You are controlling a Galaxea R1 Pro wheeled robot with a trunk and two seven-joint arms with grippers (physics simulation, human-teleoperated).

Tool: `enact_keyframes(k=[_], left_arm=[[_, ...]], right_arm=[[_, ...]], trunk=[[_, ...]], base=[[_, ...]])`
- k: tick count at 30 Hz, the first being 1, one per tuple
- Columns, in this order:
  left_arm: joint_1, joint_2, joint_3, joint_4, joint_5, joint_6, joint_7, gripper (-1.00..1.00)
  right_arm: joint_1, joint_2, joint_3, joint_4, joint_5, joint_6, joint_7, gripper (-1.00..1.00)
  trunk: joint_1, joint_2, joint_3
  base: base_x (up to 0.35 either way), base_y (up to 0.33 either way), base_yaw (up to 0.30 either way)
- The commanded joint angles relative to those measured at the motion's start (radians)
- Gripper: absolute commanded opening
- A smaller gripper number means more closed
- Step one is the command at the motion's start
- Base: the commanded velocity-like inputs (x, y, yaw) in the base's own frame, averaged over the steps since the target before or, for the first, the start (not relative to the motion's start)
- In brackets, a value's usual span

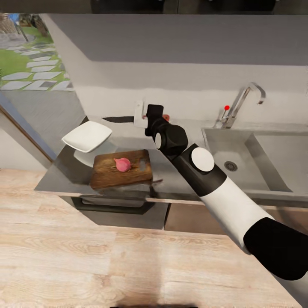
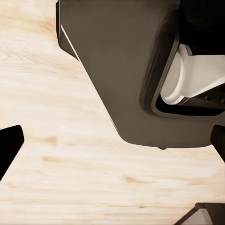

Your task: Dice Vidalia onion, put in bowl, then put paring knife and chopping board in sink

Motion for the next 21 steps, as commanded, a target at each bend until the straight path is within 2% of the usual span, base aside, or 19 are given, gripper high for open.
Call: enact_keyframes(k=[1,9,12,15,17,21], left_arm=[[-0.002,0.000,-0.006,0.005,0.010,-0.007,-0.006,1.00],[-0.002,0.001,-0.006,0.005,0.010,-0.007,-0.006,1.00],[-0.002,0.001,-0.007,0.005,0.009,-0.007,-0.006,1.00],[-0.002,0.002,-0.007,0.005,0.009,-0.007,-0.006,1.00],[-0.002,0.002,-0.007,0.005,0.009,-0.007,-0.006,1.00],[-0.002,0.002,-0.008,0.005,0.008,-0.007,-0.006,1.00]], right_arm=[[-0.001,0.000,0.002,-0.001,0.009,0.003,-0.002,-1.00],[0.025,0.000,0.046,-0.001,0.006,0.005,-0.027,-1.00],[0.030,-0.001,0.048,-0.002,-0.026,0.012,-0.027,-1.00],[0.032,-0.002,0.048,-0.002,-0.072,0.071,-0.026,-1.00],[0.032,-0.004,0.048,-0.002,-0.085,0.113,-0.026,-1.00],[0.032,-0.004,0.048,-0.002,-0.093,0.143,-0.026,-1.00]], trunk=[[0.000,-0.002,-0.002],[0.000,-0.002,-0.002],[0.000,-0.002,-0.002],[0.000,-0.002,-0.002],[0.000,-0.002,-0.002],[0.000,-0.002,-0.002]], base=[[-0.237,0.123,0.000],[-0.047,0.243,0.000],[-0.002,0.166,0.000],[0.000,0.050,0.000],[0.000,0.016,0.000],[0.000,0.005,0.000]])
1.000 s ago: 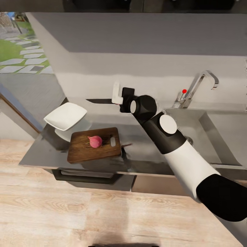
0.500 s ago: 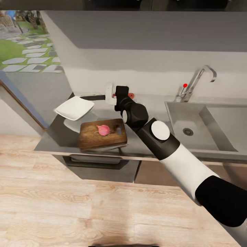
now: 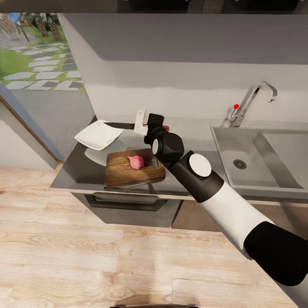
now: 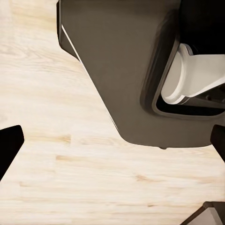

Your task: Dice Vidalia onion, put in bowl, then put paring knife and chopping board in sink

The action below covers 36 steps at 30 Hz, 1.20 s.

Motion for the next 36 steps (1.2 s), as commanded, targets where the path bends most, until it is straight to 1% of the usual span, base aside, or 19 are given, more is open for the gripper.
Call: enact_keyframes(k=[1,16,22,36], left_arm=[[-0.002,0.000,-0.006,0.005,0.010,-0.007,-0.006,1.00],[-0.002,-0.001,-0.006,0.006,0.010,-0.007,-0.007,1.00],[-0.002,-0.001,-0.006,0.006,0.010,-0.007,-0.008,1.00],[-0.002,-0.001,-0.006,0.006,0.010,-0.007,-0.008,1.00]], right_arm=[[-0.001,0.000,0.001,-0.001,0.010,0.004,0.010,-1.00],[-0.001,-0.005,0.001,-0.001,0.014,0.010,0.007,-1.00],[-0.001,-0.020,0.001,-0.001,0.014,0.015,0.007,-1.00],[-0.001,-0.021,0.001,-0.001,0.014,0.019,0.007,-1.00]], trunk=[[0.001,-0.002,-0.001],[0.001,-0.002,-0.001],[0.001,-0.002,0.006],[0.001,-0.002,0.023]], base=[[0.000,0.000,0.000],[0.000,0.000,-0.001],[0.000,0.000,-0.064],[-0.016,0.006,-0.098]])
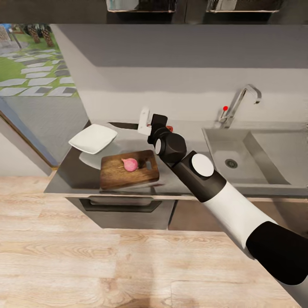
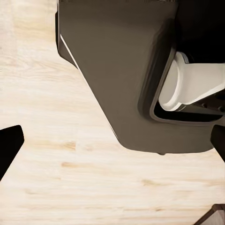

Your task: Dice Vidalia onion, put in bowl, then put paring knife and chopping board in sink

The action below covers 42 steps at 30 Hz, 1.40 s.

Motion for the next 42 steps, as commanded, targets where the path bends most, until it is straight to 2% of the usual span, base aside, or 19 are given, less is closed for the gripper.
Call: enact_keyframes(k=[1,10,19,27,29,31,34,36,39,42], left_arm=[[-0.002,0.000,-0.006,0.004,0.010,-0.007,-0.006,1.00],[-0.002,0.000,-0.007,0.004,0.010,-0.007,-0.006,1.00],[-0.002,-0.001,-0.008,0.006,0.003,-0.007,-0.006,1.00],[-0.002,-0.001,-0.008,0.006,-0.001,-0.006,-0.006,1.00],[-0.002,-0.001,-0.009,0.006,-0.001,-0.006,-0.006,1.00],[-0.002,-0.001,-0.008,0.006,-0.001,-0.006,-0.006,1.00],[-0.002,-0.001,-0.008,0.006,-0.001,-0.006,-0.006,1.00],[-0.002,-0.001,-0.008,0.006,-0.001,-0.007,-0.006,1.00],[-0.002,-0.001,-0.008,0.006,-0.001,-0.006,-0.006,1.00],[-0.002,-0.001,-0.008,0.006,-0.001,-0.006,-0.006,1.00]], right_arm=[[-0.001,0.000,0.001,-0.001,0.010,0.003,0.010,-1.00],[-0.001,0.000,0.003,0.001,0.010,0.003,0.010,-1.00],[0.000,-0.001,0.003,0.005,0.010,0.003,0.010,-1.00],[0.000,-0.001,0.003,0.017,0.010,0.003,0.013,-1.00],[0.001,-0.001,0.010,0.038,0.011,0.004,0.012,-1.00],[0.008,0.000,0.044,0.073,0.013,0.004,0.006,-1.00],[0.016,0.003,0.106,0.118,0.019,0.013,-0.032,-1.00],[0.020,0.005,0.159,0.144,0.019,0.028,-0.118,-1.00],[0.036,0.010,0.185,0.157,0.014,0.035,-0.250,-1.00],[0.046,0.013,0.190,0.161,0.011,0.036,-0.323,-1.00]], trunk=[[0.000,-0.002,0.000],[0.000,-0.002,0.013],[0.000,-0.002,0.026],[0.000,-0.002,0.033],[0.000,-0.002,0.034],[0.000,-0.002,0.034],[0.000,-0.002,0.034],[0.000,-0.002,0.034],[0.000,-0.002,0.034],[0.000,-0.002,0.034]], base=[[-0.131,0.135,-0.123],[-0.144,0.228,-0.130],[0.024,0.282,-0.139],[0.023,0.047,-0.091],[0.001,0.002,-0.010],[0.000,0.001,-0.003],[0.000,0.000,-0.001],[0.000,0.000,0.000],[0.000,0.000,0.000],[0.000,0.000,0.000]])
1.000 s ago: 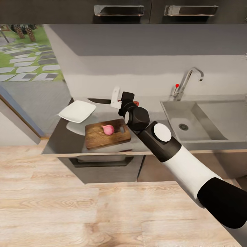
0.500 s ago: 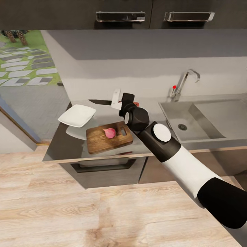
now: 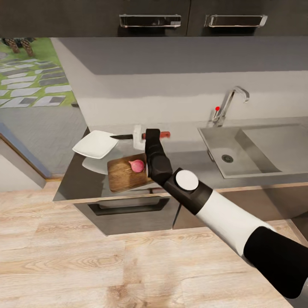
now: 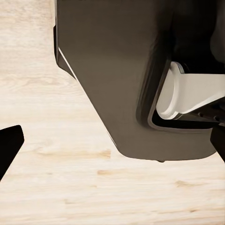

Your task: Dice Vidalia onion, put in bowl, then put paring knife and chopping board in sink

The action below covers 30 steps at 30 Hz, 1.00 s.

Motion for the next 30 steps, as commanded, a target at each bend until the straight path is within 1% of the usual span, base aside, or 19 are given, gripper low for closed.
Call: enact_keyframes(k=[1,3,8,9,10,13,18,27,30], left_arm=[[-0.002,0.000,-0.007,0.005,0.010,-0.007,-0.006,1.00],[-0.002,0.000,-0.007,0.005,0.010,-0.007,-0.006,1.00],[-0.002,0.000,-0.006,0.004,0.010,-0.007,-0.006,1.00],[-0.002,0.000,-0.007,0.005,0.010,-0.007,-0.006,1.00],[-0.002,0.000,-0.007,0.005,0.010,-0.007,-0.006,1.00],[-0.002,0.000,-0.007,0.005,0.010,-0.007,-0.006,1.00],[-0.002,-0.001,-0.008,0.005,0.010,-0.006,-0.006,1.00],[-0.002,-0.001,-0.008,0.005,0.010,-0.005,-0.006,1.00],[-0.002,-0.001,-0.008,0.005,0.010,-0.005,-0.006,1.00]], right_arm=[[0.000,0.000,0.002,0.000,0.009,0.005,-0.007,-1.00],[0.001,0.000,0.002,0.000,-0.001,0.006,-0.031,-1.00],[0.002,-0.009,0.001,0.001,-0.066,0.005,-0.072,-1.00],[0.002,-0.010,0.001,0.001,-0.090,0.005,-0.078,-1.00],[0.002,-0.010,0.001,0.001,-0.103,0.005,-0.080,-1.00],[0.002,-0.011,0.001,0.001,-0.128,0.004,-0.082,-1.00],[0.002,-0.011,0.001,0.001,-0.136,0.004,-0.082,-1.00],[0.002,-0.011,0.003,0.001,-0.134,0.007,-0.082,-1.00],[0.002,-0.009,0.005,0.003,-0.135,0.007,-0.082,-1.00]], trunk=[[0.001,-0.002,-0.002],[0.001,-0.002,-0.002],[0.001,-0.002,-0.002],[0.001,-0.002,-0.002],[0.001,-0.002,-0.002],[0.001,-0.002,-0.002],[0.001,-0.002,-0.002],[0.001,-0.002,-0.002],[0.001,-0.002,-0.002]], base=[[0.000,0.000,0.000],[0.000,0.000,0.000],[0.000,0.000,0.000],[0.000,0.000,0.000],[0.000,0.000,0.000],[0.000,-0.054,0.000],[-0.039,-0.228,0.000],[-0.078,-0.299,0.000],[-0.036,-0.137,0.000]])
